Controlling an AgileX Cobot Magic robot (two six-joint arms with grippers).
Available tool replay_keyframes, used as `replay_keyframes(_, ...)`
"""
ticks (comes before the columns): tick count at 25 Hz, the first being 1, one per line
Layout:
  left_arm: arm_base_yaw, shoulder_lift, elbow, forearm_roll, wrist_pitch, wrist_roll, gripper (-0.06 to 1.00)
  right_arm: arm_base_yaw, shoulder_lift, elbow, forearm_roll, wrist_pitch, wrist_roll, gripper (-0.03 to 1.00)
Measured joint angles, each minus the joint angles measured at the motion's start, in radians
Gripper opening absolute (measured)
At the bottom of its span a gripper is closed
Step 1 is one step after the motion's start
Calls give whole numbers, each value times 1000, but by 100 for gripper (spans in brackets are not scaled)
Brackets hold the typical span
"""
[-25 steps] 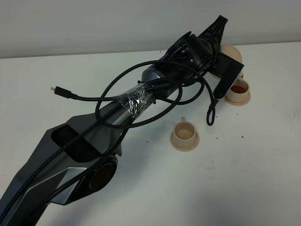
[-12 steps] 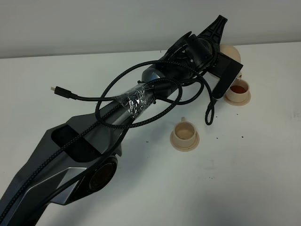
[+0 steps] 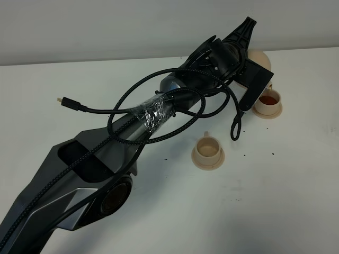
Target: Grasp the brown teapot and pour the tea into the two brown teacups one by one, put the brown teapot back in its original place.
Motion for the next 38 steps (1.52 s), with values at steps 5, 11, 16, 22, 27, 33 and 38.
replay_keyframes(5, -8, 0, 0, 18, -8, 0, 12, 0, 0, 0, 0, 0, 0, 24)
replay_keyframes(11, -10, 0, 0, 24, -8, -2, 12, 0, 0, 0, 0, 0, 0, 24)
replay_keyframes(16, -10, 0, 0, 24, -8, -2, 12, 0, 0, 0, 0, 0, 0, 24)
replay_keyframes(22, -10, 0, 0, 24, -8, -2, 12, 0, 0, 0, 0, 0, 0, 24)
replay_keyframes(27, -10, 0, 0, 24, -8, -3, 12, 0, 0, 0, 0, 0, 0, 24)
replay_keyframes(33, -10, 0, 0, 24, -8, -3, 12, 0, 0, 0, 0, 0, 0, 24)
replay_keyframes(38, -10, 0, 0, 24, -8, -3, 12, 0, 0, 0, 0, 0, 0, 24)
